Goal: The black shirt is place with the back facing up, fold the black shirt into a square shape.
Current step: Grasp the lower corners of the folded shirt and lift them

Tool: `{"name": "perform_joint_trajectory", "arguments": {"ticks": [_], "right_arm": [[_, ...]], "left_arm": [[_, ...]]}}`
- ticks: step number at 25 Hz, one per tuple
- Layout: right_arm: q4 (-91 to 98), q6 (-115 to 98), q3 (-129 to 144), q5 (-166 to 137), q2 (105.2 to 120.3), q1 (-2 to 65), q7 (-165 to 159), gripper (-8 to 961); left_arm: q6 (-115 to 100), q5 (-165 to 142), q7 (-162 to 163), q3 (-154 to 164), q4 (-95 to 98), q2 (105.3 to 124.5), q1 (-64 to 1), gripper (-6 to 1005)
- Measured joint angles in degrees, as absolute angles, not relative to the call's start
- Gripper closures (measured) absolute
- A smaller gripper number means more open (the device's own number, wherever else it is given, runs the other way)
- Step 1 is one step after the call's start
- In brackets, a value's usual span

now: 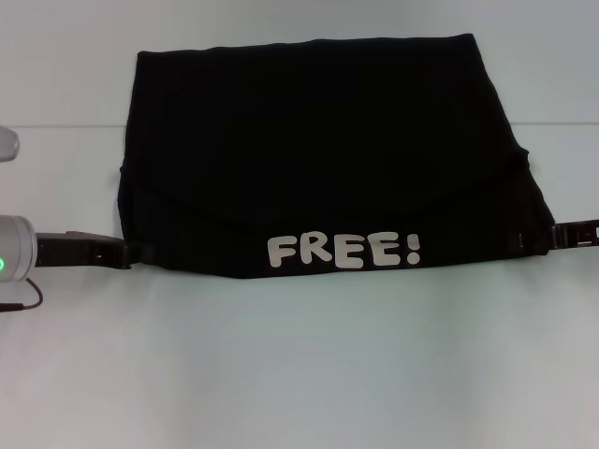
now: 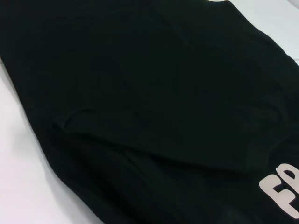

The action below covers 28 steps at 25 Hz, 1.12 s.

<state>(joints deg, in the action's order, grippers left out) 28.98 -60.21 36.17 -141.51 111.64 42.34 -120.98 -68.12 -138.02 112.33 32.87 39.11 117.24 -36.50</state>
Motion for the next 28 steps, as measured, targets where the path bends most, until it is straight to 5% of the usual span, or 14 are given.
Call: {"name": "perform_joint_trajectory", "arguments": {"ticks": [7, 20, 28], "right_arm": [[29.2, -60.2, 36.7, -141.5, 111.88, 42.1, -120.9, 343], [30.2, -61.5, 36.5, -141.2, 111.34, 40.2, -120.2, 909], [36.7, -70.5, 34.7, -140.8, 111.36, 34.9, -119.6, 909]], "left_arm": [[-68.0, -138.0, 112.3, 33.0, 38.7, 117.20, -36.8, 941], [-68.3, -138.0, 112.9, 33.0, 37.7, 116.94, -37.3, 926], [-82.3, -138.3, 117.6, 32.7, 43.8, 116.79, -35.9, 916]]}}
